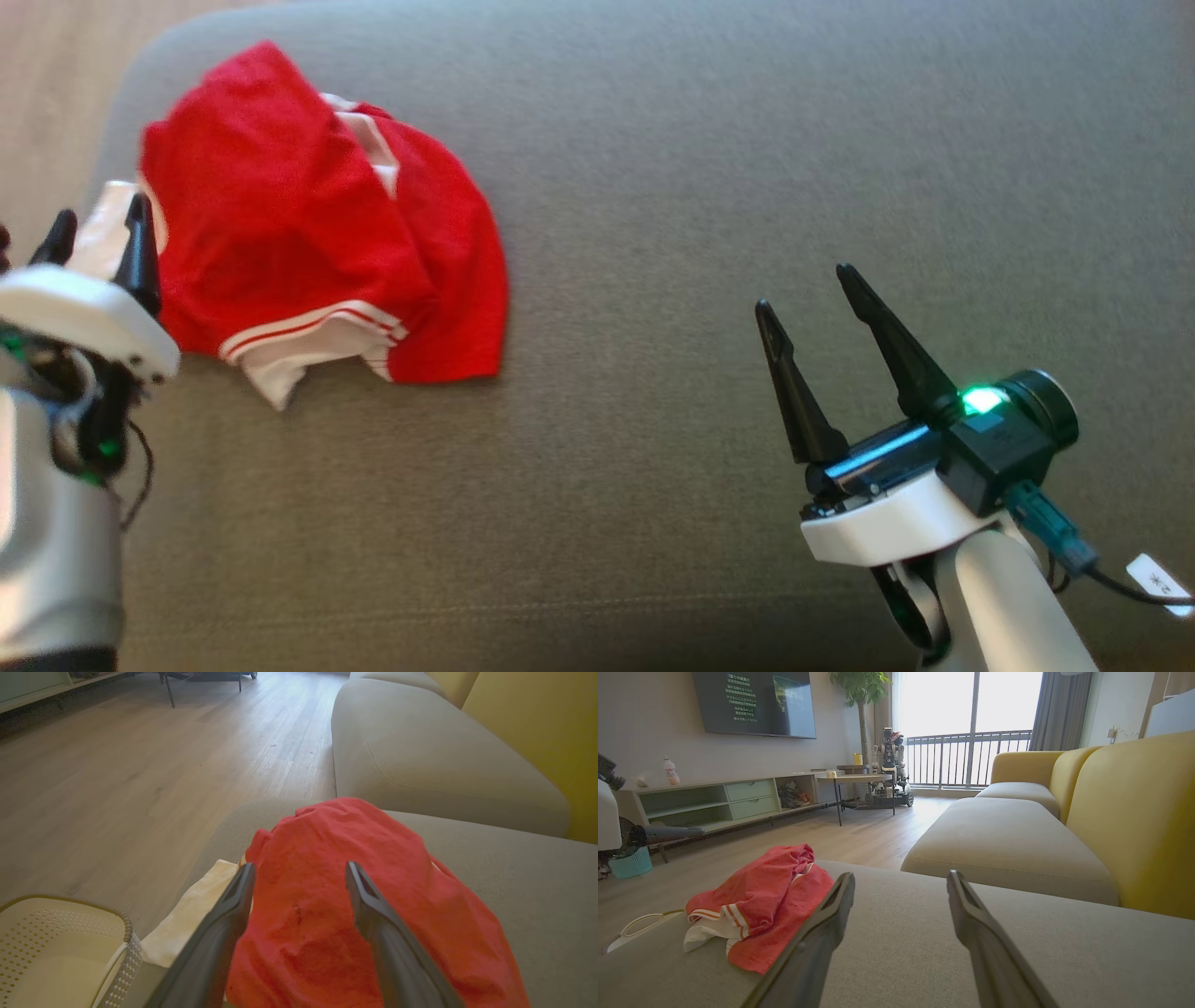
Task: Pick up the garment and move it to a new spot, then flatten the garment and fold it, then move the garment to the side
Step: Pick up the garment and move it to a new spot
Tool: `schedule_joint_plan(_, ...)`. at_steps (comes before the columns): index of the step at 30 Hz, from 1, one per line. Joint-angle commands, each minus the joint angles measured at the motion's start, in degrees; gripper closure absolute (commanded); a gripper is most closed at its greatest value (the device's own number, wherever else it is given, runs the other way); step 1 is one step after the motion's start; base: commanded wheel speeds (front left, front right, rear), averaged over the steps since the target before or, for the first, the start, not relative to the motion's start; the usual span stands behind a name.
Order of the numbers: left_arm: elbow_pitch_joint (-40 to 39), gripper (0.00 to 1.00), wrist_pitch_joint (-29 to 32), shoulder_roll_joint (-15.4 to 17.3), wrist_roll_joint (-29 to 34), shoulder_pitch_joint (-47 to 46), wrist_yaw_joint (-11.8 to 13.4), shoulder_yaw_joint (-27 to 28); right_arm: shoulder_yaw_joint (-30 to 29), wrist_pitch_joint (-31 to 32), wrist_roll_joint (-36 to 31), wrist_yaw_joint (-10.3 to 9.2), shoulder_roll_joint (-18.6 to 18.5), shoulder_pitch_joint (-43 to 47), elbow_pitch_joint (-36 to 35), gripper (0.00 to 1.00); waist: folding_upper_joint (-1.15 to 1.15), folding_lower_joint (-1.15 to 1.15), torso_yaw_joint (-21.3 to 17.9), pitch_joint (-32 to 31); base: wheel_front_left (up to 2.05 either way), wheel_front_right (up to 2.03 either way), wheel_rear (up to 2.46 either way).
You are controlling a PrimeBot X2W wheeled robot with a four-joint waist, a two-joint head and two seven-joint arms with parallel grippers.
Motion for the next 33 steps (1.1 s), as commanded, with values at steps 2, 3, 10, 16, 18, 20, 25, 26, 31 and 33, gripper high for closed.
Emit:
schedule_joint_plan(2,2.6,0.0,3.4,4.6,-1.0,-6.6,-1.1,1.9,2.0,-0.5,-0.3,0.41,-0.2,-2.6,-2.4,0.0,0.0,0.0,-3.7,3.6,0.0,0.0,0.0)
schedule_joint_plan(3,4.3,0.0,4.6,5.1,-1.4,-8.2,-1.4,1.8,2.3,-0.5,-0.3,0.41,-0.2,-2.8,-2.5,0.0,0.0,0.0,-4.1,4.0,0.0,0.0,0.0)
schedule_joint_plan(10,15.8,0.0,9.8,7.7,-3.5,-17.6,-2.5,1.2,4.6,-0.5,-0.4,0.41,-0.2,-4.1,-2.1,0.0,0.0,0.0,-7.0,6.5,0.0,0.0,0.0)
schedule_joint_plan(16,24.4,0.0,12.0,9.8,-2.6,-22.4,-2.8,-0.6,5.6,-0.5,0.8,0.41,-0.2,-4.5,-3.5,0.0,0.0,0.0,-8.6,8.0,0.0,0.0,0.0)
schedule_joint_plan(18,26.7,0.0,12.6,10.3,-2.3,-23.6,-2.8,-1.1,5.7,-0.5,0.8,0.41,-0.2,-4.4,-3.9,0.0,0.0,0.0,-8.9,8.4,0.0,0.0,0.0)
schedule_joint_plan(20,27.7,0.0,12.8,10.5,-2.3,-24.1,-2.8,-1.3,5.6,-0.5,0.8,0.41,-0.2,-4.2,-4.0,0.0,0.0,0.0,-9.0,8.5,0.0,0.0,0.0)
schedule_joint_plan(25,32.0,0.0,12.8,10.4,-3.0,-26.0,-2.9,-1.4,5.3,-0.5,0.5,0.41,-0.2,-4.1,-4.1,0.0,0.0,0.0,-9.2,8.7,0.0,0.0,0.0)
schedule_joint_plan(26,32.6,1.0,12.7,10.3,-3.3,-26.3,-3.0,-1.4,5.3,-0.5,0.5,0.41,-0.2,-4.1,-4.0,0.0,0.0,0.0,-9.2,8.7,0.0,0.0,0.0)
schedule_joint_plan(31,33.5,1.0,9.2,10.1,-3.8,-27.0,-3.5,-2.3,5.1,-0.5,0.5,0.41,-0.2,-3.9,-3.7,0.0,0.0,0.0,-8.7,7.8,0.0,0.0,0.0)
schedule_joint_plan(33,33.7,1.0,6.9,10.3,-3.9,-27.1,-3.5,-2.4,5.1,-0.5,0.4,0.41,-0.2,-3.7,-3.3,0.0,0.0,0.0,-8.3,7.0,0.0,0.0,0.0)
